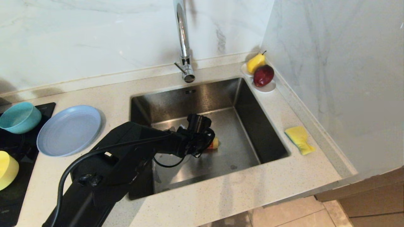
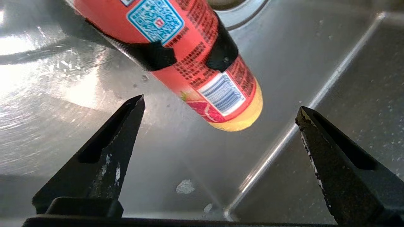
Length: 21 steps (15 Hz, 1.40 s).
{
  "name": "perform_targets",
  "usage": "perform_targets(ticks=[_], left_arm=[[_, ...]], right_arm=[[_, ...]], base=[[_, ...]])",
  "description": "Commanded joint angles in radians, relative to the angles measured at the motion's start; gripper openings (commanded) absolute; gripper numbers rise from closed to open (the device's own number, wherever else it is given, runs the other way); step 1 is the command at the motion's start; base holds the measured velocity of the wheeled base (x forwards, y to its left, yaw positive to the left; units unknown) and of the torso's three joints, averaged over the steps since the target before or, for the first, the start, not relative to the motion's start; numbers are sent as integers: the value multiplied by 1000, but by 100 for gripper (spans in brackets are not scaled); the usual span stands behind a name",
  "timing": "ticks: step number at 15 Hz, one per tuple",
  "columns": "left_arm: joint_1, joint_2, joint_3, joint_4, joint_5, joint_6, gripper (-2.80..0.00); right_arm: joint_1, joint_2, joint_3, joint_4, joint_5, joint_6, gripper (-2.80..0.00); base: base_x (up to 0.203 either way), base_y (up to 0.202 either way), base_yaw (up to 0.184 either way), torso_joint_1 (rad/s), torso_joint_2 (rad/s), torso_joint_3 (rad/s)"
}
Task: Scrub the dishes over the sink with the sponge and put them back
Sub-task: Place the bowl on the plate
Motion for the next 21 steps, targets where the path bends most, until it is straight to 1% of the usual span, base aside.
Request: perform_targets(ticks=[1, 11, 16, 21], left_arm=[[6, 2, 1, -1, 3, -7, 0], [15, 13, 0, -45, 5, -4, 0], [32, 13, -1, -79, 6, -5, 0], [44, 13, -1, -108, 14, -25, 0]], right_arm=[[0, 1, 0, 0, 1, 0, -280], [0, 1, 0, 0, 1, 0, -280], [0, 1, 0, 0, 1, 0, -280], [0, 1, 0, 0, 1, 0, -280]], base=[[0, 0, 0, 0, 0, 0], [0, 0, 0, 0, 0, 0], [0, 0, 0, 0, 0, 0], [0, 0, 0, 0, 0, 0]])
